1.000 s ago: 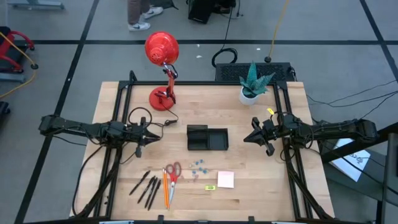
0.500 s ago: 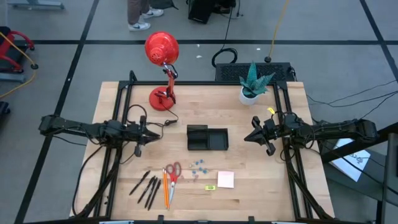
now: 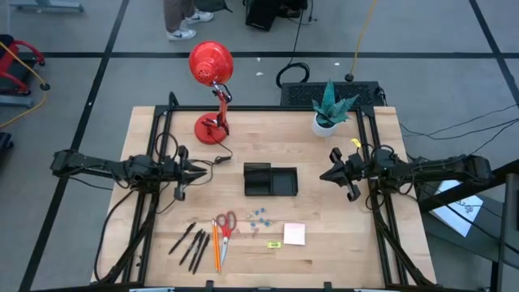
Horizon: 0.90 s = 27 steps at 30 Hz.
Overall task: Pick and place office supplies into organizer
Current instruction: Put the green eraser into the desk organizer
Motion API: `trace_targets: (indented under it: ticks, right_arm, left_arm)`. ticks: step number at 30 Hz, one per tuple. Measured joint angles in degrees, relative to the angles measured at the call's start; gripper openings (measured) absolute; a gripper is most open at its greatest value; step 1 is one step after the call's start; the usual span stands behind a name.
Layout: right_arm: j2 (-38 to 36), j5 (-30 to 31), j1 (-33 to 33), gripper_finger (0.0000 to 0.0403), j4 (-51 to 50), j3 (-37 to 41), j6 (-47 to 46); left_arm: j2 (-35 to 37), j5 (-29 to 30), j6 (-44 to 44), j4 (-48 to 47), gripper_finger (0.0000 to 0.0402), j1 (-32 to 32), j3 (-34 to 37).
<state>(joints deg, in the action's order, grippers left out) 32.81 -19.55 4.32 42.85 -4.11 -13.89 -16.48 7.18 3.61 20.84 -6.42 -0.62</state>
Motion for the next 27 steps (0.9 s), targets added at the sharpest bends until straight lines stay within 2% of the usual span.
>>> trace_targets:
  ticks: [2, 5, 9, 14, 17, 22, 27]
  right_arm:
    - [0.72, 0.67, -2.72, 0.0011, -5.58, -3.72, 2.53]
    - [3.06, 9.17, -8.24, 0.0024, -15.49, -9.97, 5.64]
    - [10.46, 19.13, -15.99, 0.0052, -26.75, -17.74, 5.84]
    - [22.35, 27.15, -24.35, 0.0092, -31.51, -26.92, 4.17]
    - [30.16, 29.62, -27.98, 0.0112, -31.82, -31.34, 3.31]
    - [42.71, 33.37, -31.37, 0.0135, -32.57, -37.39, 3.04]
    - [52.96, 41.07, -33.53, 0.0154, -37.02, -43.22, 4.54]
  left_arm:
    - [0.00, 1.39, 1.17, -0.06, 0.0047, 0.02, 0.00]
    - [0.01, 3.61, 2.03, -0.18, 0.0047, 0.02, 0.00]
    - [0.01, 6.26, 2.34, -0.21, 0.0047, 0.02, 0.00]
    - [-0.01, 9.88, 8.61, 3.34, 0.0047, 0.01, 0.00]
    - [0.01, 12.92, 10.96, 8.42, 0.0047, 0.02, 0.00]
    - [0.01, 16.12, 12.88, 12.90, 0.0047, 0.02, 0.00]
    - [0.01, 16.53, 12.33, 13.13, 0.0047, 0.02, 0.00]
